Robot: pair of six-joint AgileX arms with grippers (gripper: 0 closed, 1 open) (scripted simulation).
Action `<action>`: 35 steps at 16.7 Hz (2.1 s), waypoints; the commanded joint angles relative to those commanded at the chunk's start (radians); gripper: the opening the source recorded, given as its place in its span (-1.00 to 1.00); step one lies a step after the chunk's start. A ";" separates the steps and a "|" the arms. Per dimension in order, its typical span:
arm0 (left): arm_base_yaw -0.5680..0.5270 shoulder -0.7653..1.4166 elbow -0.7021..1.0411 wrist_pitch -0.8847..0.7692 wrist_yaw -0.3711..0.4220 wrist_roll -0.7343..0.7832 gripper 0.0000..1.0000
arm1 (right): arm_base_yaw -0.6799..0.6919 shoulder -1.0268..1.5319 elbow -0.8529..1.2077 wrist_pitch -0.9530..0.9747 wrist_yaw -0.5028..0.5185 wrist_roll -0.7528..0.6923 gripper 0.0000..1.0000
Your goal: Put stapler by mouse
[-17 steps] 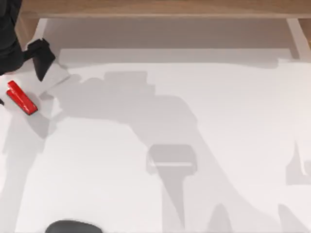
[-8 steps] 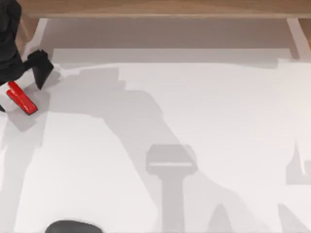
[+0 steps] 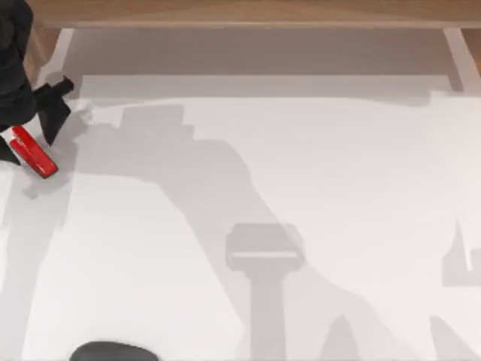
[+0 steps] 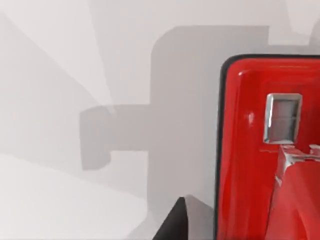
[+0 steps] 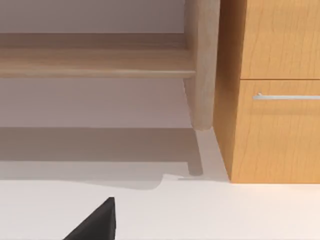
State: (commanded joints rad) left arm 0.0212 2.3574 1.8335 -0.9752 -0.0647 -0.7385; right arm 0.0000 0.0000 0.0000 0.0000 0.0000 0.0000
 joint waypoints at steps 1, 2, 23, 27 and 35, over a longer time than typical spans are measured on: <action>0.000 0.000 0.000 0.000 0.000 0.000 -0.36 | 0.000 0.000 0.000 0.000 0.000 0.000 1.00; 0.000 0.000 0.000 0.000 0.000 0.000 -0.51 | 0.000 0.000 0.000 0.000 0.000 0.000 1.00; -0.026 -0.069 -0.042 -0.104 -0.087 0.001 -1.00 | 0.000 0.000 0.000 0.000 0.000 0.000 1.00; -0.022 -0.081 -0.043 -0.144 -0.064 0.026 -1.00 | 0.000 0.000 0.000 0.000 0.000 0.000 1.00; -0.003 -0.033 0.065 -0.101 -0.005 0.002 -1.00 | 0.000 0.000 0.000 0.000 0.000 0.000 1.00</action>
State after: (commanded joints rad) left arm 0.0185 2.3243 1.8986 -1.0766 -0.0692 -0.7368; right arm 0.0000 0.0000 0.0000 0.0000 0.0000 0.0000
